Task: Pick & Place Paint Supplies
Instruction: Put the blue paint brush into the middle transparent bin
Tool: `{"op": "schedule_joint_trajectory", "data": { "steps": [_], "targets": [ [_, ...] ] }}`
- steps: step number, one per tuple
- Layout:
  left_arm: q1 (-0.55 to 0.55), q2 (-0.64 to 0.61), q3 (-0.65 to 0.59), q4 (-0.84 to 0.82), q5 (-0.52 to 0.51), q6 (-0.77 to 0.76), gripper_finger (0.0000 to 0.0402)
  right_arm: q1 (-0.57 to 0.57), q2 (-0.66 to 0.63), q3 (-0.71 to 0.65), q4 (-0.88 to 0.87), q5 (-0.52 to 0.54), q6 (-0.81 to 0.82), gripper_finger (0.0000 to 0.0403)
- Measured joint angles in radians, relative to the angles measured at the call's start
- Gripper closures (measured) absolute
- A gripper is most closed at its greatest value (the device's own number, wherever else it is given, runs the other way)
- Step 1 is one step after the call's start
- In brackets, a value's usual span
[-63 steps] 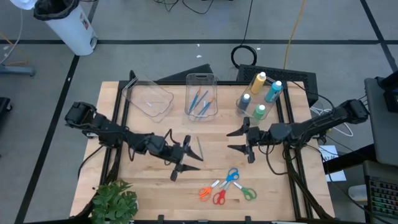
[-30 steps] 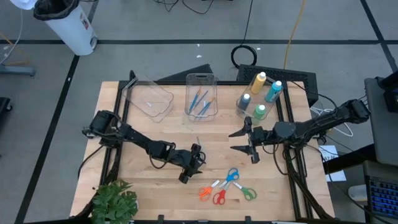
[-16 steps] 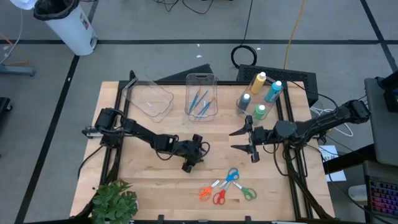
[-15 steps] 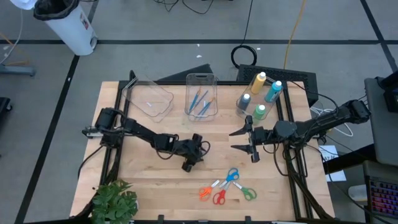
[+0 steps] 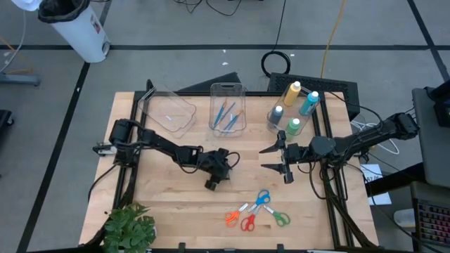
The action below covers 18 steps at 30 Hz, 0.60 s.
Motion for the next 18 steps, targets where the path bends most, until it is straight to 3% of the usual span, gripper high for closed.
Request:
{"op": "schedule_joint_trajectory", "data": {
  "steps": [5,14,18],
  "targets": [
    [0.012,0.009,0.000,-0.003,0.017,-0.097,0.0239,0.000,0.000,0.000,0.000,0.001,0.000,0.0193],
    [0.017,0.012,-0.001,-0.030,0.083,-0.217,0.0378,0.000,0.000,0.000,0.001,0.002,0.000,0.0193],
    [0.017,0.012,-0.001,-0.036,0.082,-0.285,0.0389,0.000,0.000,0.000,0.000,0.002,0.000,0.0193]
  ]
}}
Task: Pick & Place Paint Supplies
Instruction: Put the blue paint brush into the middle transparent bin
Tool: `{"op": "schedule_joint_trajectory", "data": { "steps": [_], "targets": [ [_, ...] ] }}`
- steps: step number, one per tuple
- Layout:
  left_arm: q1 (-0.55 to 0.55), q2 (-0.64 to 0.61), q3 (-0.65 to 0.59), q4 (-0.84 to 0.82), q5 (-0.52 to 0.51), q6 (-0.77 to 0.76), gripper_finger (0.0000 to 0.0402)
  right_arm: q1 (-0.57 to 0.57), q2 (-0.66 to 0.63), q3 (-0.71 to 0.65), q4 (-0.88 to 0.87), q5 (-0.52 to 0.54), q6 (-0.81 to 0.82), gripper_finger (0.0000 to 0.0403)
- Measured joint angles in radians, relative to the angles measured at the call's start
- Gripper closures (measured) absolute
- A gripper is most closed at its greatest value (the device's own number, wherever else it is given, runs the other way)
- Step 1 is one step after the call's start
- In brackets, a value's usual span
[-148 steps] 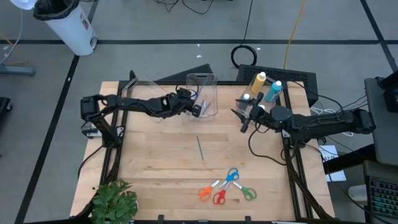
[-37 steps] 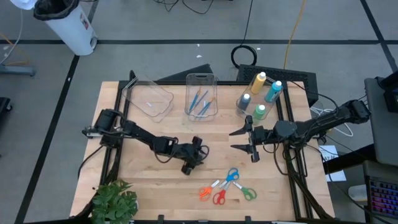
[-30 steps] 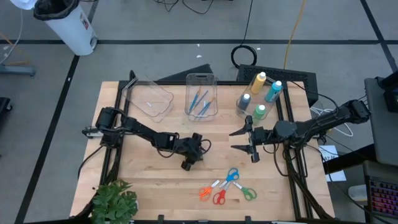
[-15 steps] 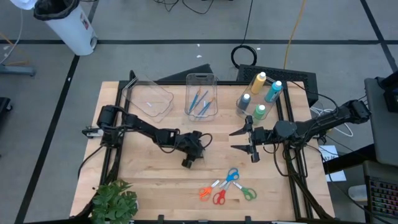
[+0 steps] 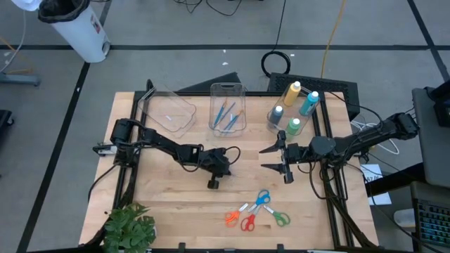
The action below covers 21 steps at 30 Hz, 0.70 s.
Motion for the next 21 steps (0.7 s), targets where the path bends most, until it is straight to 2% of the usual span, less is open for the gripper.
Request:
{"op": "schedule_joint_trajectory", "data": {
  "steps": [3,8,17,21],
  "targets": [
    [-0.007,0.000,0.000,-0.009,-0.019,-0.059,0.0382,0.000,0.000,0.000,0.000,0.000,0.001,0.0193],
    [-0.017,0.000,0.001,-0.027,-0.057,-0.214,0.0393,0.000,0.000,0.000,0.000,-0.003,0.023,0.0193],
    [-0.045,0.001,0.000,-0.030,-0.130,-0.355,0.0365,0.000,0.000,0.000,0.000,-0.003,0.021,0.0193],
    [-0.065,0.002,-0.001,-0.022,-0.166,-0.399,0.0331,0.000,0.000,0.000,0.000,-0.001,-0.001,0.0193]
  ]
}}
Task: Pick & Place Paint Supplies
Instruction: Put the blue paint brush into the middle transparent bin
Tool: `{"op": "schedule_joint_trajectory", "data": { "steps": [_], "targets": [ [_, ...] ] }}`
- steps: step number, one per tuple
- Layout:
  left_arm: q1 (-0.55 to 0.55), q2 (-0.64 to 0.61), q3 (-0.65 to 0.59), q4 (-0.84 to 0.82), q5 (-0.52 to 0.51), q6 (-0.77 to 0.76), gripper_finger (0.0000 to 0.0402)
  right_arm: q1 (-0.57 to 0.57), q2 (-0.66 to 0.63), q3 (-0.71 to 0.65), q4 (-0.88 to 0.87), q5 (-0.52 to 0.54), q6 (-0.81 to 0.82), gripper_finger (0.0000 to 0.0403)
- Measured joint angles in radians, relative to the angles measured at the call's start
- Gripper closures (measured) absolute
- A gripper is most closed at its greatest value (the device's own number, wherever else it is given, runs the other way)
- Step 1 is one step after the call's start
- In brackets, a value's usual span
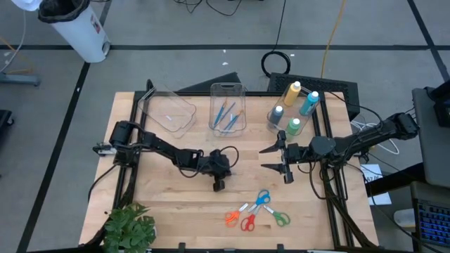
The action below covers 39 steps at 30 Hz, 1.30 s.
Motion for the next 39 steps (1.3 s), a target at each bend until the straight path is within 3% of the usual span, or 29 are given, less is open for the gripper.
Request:
{"op": "schedule_joint_trajectory", "data": {
  "steps": [8,12,14,18,26,39],
  "targets": [
    [-0.040,-0.003,-0.002,0.029,-0.044,0.083,0.0224,0.000,0.000,0.000,-0.001,0.001,0.023,0.0193],
    [-0.045,-0.022,0.014,0.037,-0.033,0.208,0.0192,0.000,0.000,0.000,0.000,0.001,0.020,0.0193],
    [-0.048,-0.026,0.034,0.030,-0.080,0.246,0.0185,0.000,0.000,0.000,0.008,0.001,0.009,0.0193],
    [-0.037,-0.021,0.079,0.061,-0.159,0.276,0.0182,0.000,-0.001,0.001,0.015,0.000,0.002,0.0193],
    [-0.024,0.073,0.084,0.277,-0.125,0.298,0.0193,0.000,-0.001,0.001,0.016,-0.002,0.028,0.0193],
    [-0.023,0.180,0.151,0.285,-0.118,0.327,0.0222,0.000,0.000,0.000,0.021,-0.002,0.002,0.0193]
  ]
}}
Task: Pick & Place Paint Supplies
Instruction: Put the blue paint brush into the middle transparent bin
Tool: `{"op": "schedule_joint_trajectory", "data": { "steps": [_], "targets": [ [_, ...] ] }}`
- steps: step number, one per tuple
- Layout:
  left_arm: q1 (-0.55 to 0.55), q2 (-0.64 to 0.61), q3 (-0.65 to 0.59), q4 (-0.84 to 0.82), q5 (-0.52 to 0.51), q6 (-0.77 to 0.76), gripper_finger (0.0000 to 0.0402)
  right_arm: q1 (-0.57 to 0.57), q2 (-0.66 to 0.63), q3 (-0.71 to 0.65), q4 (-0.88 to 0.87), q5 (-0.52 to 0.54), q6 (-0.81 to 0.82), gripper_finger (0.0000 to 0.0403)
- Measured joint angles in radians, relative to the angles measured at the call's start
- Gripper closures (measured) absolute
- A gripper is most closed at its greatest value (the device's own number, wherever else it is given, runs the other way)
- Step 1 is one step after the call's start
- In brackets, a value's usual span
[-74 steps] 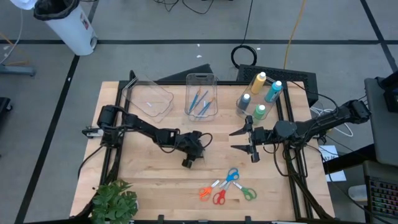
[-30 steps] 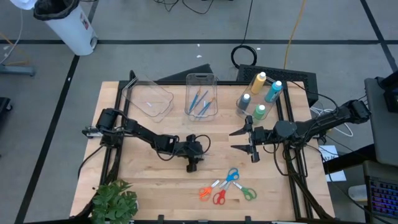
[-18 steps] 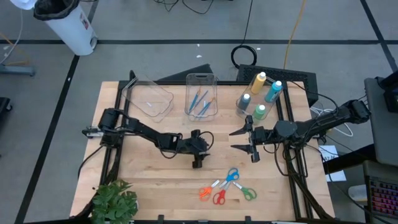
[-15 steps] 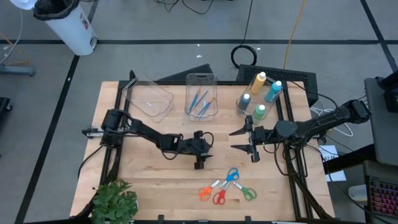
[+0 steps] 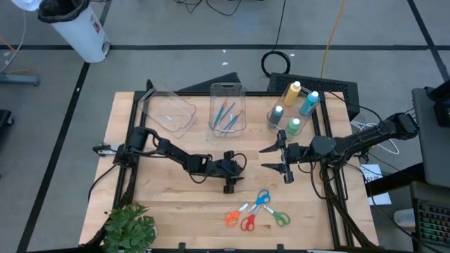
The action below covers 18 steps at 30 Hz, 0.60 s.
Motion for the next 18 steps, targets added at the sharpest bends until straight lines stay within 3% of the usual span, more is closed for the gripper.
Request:
{"op": "schedule_joint_trajectory", "data": {
  "steps": [7,18],
  "targets": [
    [0.001,0.017,0.014,-0.049,0.001,-0.010,0.0249,0.000,0.000,0.000,-0.005,0.000,0.019,0.0193],
    [0.001,0.017,0.015,-0.089,0.060,-0.058,0.0358,0.000,-0.001,0.000,-0.005,0.000,0.010,0.0193]
  ]
}}
